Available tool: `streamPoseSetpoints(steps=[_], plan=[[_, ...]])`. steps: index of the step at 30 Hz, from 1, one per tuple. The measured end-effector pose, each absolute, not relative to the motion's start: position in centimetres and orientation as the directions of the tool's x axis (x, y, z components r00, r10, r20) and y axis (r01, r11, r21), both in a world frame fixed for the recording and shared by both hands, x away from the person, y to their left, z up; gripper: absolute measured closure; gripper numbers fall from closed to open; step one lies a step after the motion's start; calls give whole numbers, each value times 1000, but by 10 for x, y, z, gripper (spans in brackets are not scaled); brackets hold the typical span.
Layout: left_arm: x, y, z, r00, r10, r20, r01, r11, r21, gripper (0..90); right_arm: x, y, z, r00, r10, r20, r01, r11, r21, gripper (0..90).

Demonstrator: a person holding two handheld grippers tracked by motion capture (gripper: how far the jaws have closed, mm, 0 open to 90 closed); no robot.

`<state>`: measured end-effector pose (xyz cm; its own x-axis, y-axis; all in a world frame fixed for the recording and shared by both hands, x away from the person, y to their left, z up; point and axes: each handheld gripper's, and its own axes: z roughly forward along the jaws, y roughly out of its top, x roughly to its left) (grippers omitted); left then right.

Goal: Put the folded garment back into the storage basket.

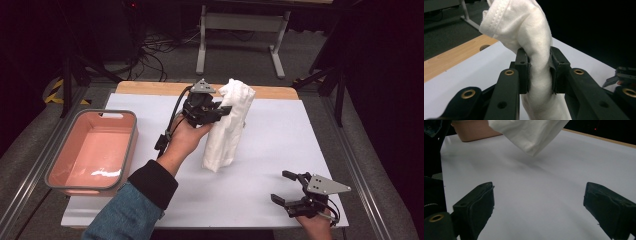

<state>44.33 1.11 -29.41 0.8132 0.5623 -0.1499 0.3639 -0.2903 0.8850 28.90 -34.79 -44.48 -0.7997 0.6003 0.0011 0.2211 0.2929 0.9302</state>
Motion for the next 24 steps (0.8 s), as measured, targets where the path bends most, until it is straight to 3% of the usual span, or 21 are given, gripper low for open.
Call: streamPoseSetpoints(steps=[24], plan=[[408, 94, -267, 803, 584, -117, 326, -267, 907, 728, 292, -345, -446, -801, 599, -2, 225, 304, 926, 102]])
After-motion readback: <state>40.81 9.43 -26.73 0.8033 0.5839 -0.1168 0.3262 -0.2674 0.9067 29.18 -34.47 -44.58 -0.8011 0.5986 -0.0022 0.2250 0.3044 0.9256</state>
